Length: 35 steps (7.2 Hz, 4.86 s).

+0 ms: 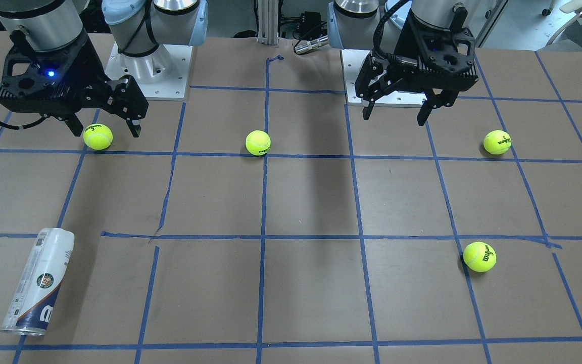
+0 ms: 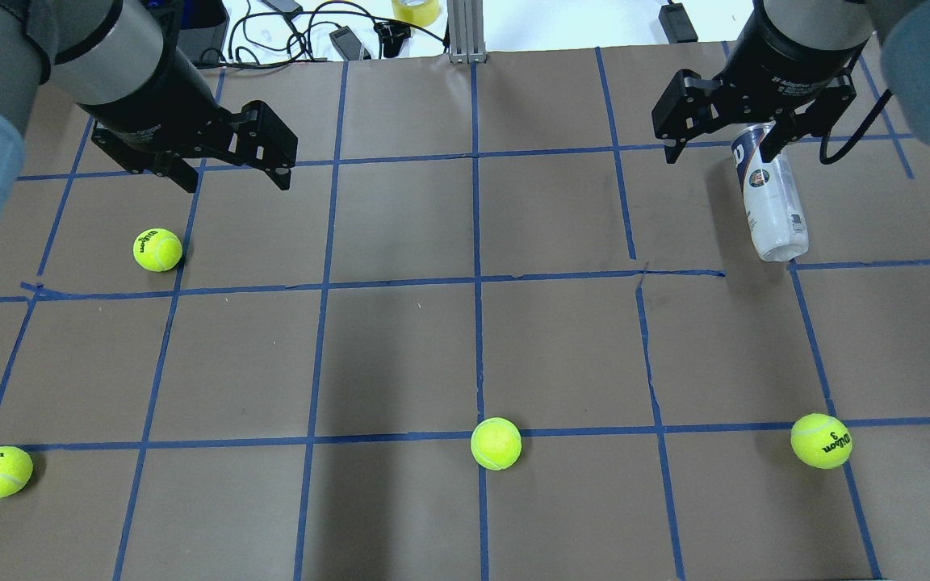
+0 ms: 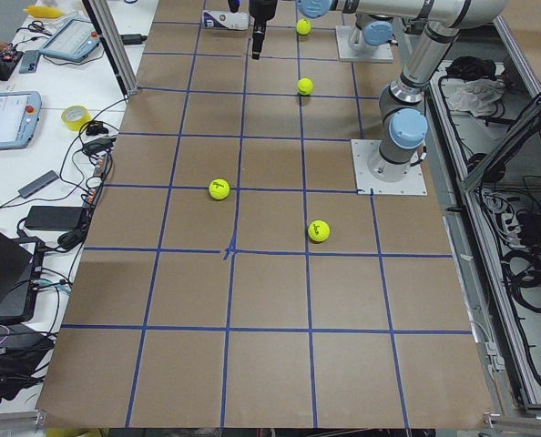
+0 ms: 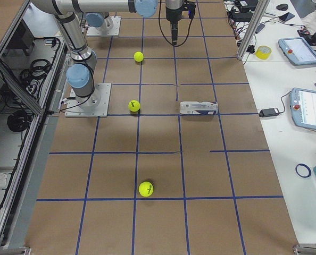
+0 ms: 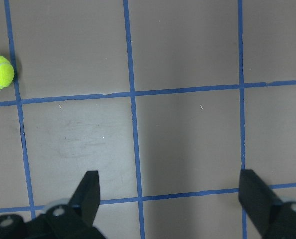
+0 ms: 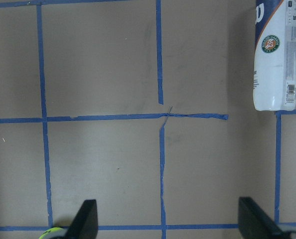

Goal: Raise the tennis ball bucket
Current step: 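Move the right gripper down toward the white tennis ball can, then lower the right gripper over the can's open end and close on it, then carry the can with the right gripper toward the table center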

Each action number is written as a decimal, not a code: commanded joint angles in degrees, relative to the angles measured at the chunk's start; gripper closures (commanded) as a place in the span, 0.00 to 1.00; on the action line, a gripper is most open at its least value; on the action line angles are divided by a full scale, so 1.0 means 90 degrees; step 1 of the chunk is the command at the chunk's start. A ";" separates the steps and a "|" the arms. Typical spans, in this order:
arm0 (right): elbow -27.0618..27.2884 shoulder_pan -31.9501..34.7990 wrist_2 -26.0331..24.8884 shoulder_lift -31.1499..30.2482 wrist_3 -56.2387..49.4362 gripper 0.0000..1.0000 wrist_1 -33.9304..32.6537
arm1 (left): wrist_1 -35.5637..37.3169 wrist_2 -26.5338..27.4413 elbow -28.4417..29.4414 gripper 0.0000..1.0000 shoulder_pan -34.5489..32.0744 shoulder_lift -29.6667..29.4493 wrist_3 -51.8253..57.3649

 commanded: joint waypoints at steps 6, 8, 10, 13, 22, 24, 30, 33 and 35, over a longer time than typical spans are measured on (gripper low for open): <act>-0.0035 -0.0078 0.0047 0.0422 0.0216 0.00 -0.0165 | -0.0172 0.0322 0.0023 0.00 -0.0012 -0.0014 -0.0138; -0.0530 -0.0311 -0.0031 0.1036 0.0354 0.00 -0.0671 | -0.0163 0.0331 0.0052 0.00 -0.0003 -0.0004 -0.0041; -0.1777 -0.0576 -0.0060 0.2186 0.0354 0.00 -0.0635 | -0.0143 0.0351 0.0013 0.00 -0.0012 0.0005 -0.0059; -0.3041 -0.0886 -0.0441 0.3557 0.0354 0.00 -0.0654 | -0.0172 0.0351 0.0013 0.00 -0.0012 0.0034 -0.0206; -0.2371 -0.1602 -0.0764 0.4936 -0.1876 0.00 -0.2260 | -0.0192 0.0341 -0.0007 0.00 -0.0012 0.0054 -0.0216; -0.2194 -0.1611 -0.0715 0.5014 -0.2097 0.00 -0.2499 | -0.0269 0.0341 0.0003 0.00 -0.0012 0.0083 -0.0206; -0.1930 -0.1729 -0.0296 0.4830 -0.2155 0.68 -0.2470 | -0.0290 0.0341 0.0003 0.00 0.0007 0.0083 -0.0196; -0.1920 -0.1097 0.0427 0.4137 -0.3391 0.92 -0.2354 | -0.0290 0.0341 0.0003 0.00 0.0007 0.0083 -0.0196; -0.1920 -0.0258 0.0369 0.3960 -0.4045 1.00 -0.2187 | -0.0290 0.0341 0.0003 0.00 0.0007 0.0083 -0.0196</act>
